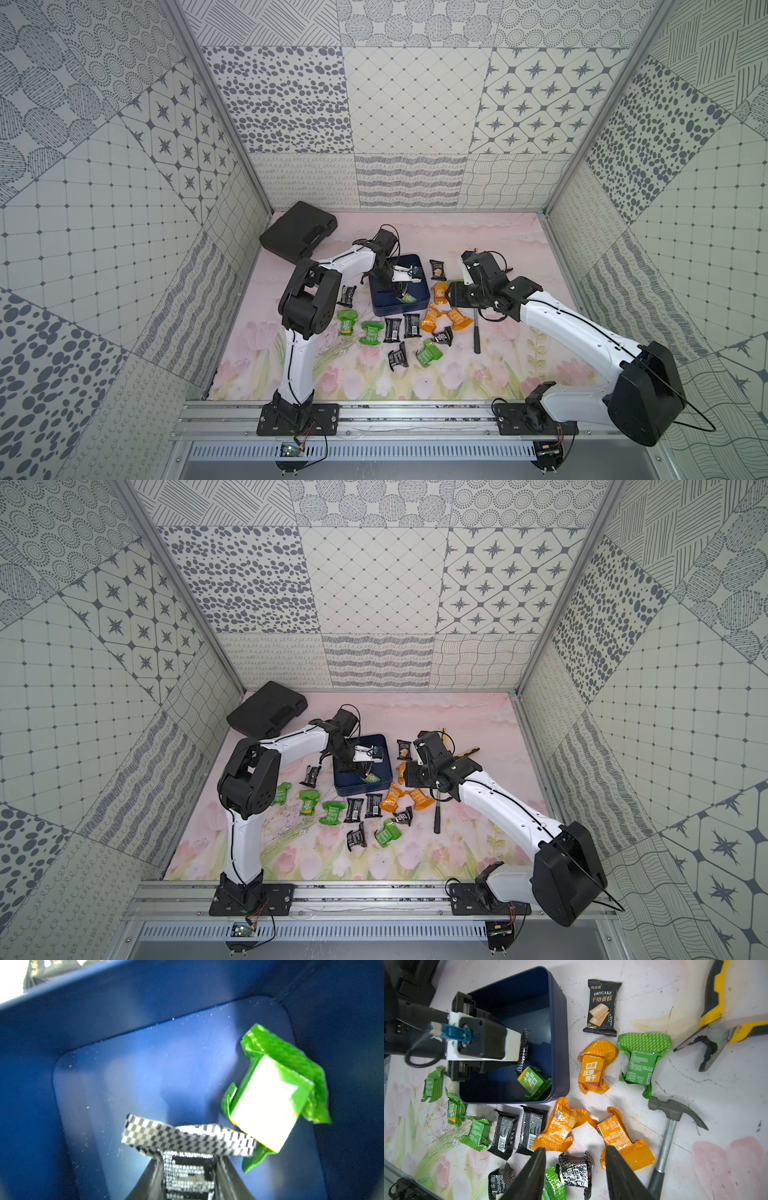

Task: Take the cookies out of the storage box
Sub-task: Pick up the cookie from the storage box.

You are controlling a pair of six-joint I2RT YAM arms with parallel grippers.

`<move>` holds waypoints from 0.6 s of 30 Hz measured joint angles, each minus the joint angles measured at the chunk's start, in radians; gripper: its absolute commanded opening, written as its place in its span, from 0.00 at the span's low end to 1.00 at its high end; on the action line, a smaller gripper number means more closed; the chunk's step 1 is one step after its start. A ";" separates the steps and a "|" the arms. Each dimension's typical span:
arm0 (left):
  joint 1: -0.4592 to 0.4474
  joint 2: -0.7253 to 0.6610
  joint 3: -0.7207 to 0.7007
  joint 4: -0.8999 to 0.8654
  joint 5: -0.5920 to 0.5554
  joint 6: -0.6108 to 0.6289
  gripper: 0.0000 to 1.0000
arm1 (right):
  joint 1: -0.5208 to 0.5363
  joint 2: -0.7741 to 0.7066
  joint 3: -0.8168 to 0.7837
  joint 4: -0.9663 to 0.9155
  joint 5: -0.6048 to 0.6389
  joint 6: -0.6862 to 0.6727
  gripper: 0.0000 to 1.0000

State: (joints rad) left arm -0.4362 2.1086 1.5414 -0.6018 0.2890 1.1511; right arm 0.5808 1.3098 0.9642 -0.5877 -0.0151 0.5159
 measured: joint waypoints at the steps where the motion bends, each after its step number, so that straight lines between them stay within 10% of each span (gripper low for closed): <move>1: 0.000 -0.009 0.000 -0.004 -0.005 -0.003 0.09 | 0.000 0.000 0.000 0.000 0.000 0.000 0.51; 18: -0.078 -0.410 -0.198 -0.035 -0.140 -0.298 0.00 | 0.000 0.027 0.008 0.000 -0.015 0.008 0.50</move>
State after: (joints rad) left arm -0.5140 1.6989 1.3437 -0.6373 0.1490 0.8532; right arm 0.5808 1.3373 0.9718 -0.5873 -0.0299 0.5236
